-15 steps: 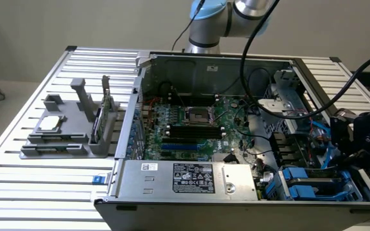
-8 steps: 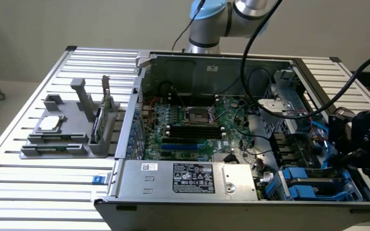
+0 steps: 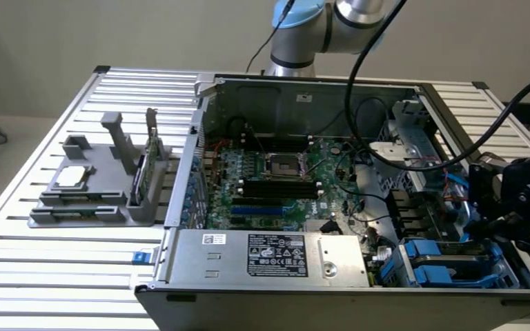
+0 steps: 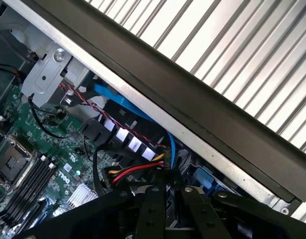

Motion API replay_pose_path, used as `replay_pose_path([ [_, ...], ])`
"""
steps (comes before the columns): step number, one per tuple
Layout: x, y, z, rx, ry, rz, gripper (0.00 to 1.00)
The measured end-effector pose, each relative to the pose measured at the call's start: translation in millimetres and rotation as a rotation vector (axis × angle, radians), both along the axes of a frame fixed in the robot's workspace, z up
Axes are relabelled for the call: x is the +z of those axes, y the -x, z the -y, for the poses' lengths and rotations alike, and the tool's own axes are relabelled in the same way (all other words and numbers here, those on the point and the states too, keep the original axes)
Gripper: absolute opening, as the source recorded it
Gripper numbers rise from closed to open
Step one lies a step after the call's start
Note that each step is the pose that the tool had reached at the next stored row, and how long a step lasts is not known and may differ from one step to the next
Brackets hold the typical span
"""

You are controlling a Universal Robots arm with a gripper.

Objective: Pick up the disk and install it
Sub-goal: 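Insert the second disk wire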

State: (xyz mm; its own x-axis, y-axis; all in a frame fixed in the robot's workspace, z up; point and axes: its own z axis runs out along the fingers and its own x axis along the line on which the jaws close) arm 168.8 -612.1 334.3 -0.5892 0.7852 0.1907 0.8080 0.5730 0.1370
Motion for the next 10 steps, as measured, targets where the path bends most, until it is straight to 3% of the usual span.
replay_pose_path([
  [3,1.2,2.0,0.1,-0.002,-0.0009,-0.0007,0.16],
  [10,8.2,3.6,0.1,-0.015,-0.0106,-0.0055,0.16],
])
